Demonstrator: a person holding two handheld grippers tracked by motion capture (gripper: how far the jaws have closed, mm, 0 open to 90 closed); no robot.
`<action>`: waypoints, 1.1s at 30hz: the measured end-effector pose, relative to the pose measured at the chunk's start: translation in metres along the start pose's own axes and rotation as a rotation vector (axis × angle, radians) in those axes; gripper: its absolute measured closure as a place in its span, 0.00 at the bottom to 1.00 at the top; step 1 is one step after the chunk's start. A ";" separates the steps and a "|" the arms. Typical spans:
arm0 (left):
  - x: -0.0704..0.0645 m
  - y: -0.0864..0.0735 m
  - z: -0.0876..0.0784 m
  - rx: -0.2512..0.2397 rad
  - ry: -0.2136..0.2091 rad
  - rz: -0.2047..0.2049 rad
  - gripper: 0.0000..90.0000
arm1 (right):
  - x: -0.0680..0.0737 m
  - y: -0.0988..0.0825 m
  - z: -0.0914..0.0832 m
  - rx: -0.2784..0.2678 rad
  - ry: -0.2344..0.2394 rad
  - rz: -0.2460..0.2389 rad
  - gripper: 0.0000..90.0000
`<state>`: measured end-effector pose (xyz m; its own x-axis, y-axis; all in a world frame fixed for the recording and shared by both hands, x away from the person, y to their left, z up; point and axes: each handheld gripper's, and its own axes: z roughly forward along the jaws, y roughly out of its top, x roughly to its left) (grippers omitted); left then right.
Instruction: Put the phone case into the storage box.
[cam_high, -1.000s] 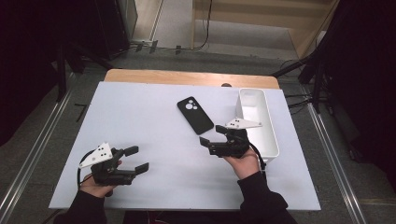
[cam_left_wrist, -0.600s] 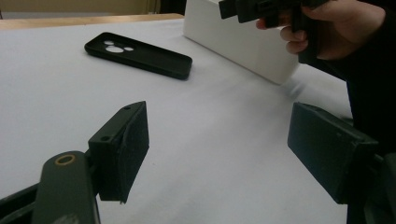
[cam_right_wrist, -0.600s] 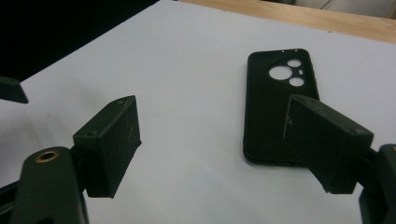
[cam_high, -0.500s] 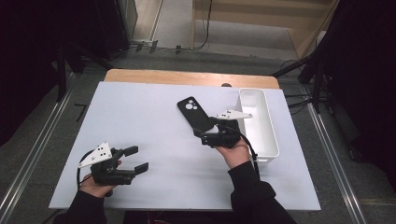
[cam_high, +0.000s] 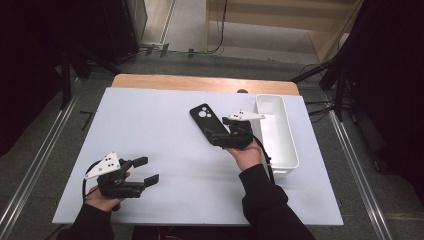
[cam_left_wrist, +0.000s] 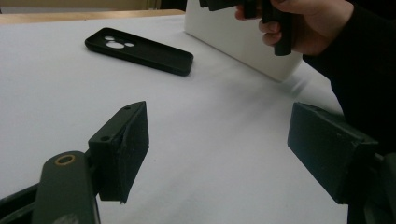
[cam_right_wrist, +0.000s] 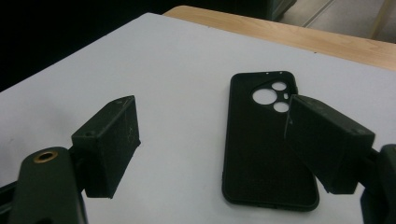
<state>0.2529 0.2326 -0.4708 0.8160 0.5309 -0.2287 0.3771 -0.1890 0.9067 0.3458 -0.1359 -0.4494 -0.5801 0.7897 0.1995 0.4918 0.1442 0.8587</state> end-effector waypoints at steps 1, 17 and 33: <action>0.000 0.000 0.000 -0.001 0.000 0.002 0.23 | 0.000 0.000 0.000 0.000 0.000 0.000 0.18; 0.000 0.000 0.000 0.000 -0.003 0.002 0.23 | -0.017 0.020 0.036 -0.002 -0.019 0.017 0.18; 0.000 0.000 -0.001 -0.003 -0.002 0.002 0.23 | -0.029 0.026 0.060 -0.078 -0.054 -0.029 0.00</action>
<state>0.2522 0.2333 -0.4702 0.8177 0.5288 -0.2276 0.3743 -0.1879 0.9081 0.4141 -0.1191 -0.4606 -0.5561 0.8175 0.1500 0.4220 0.1223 0.8983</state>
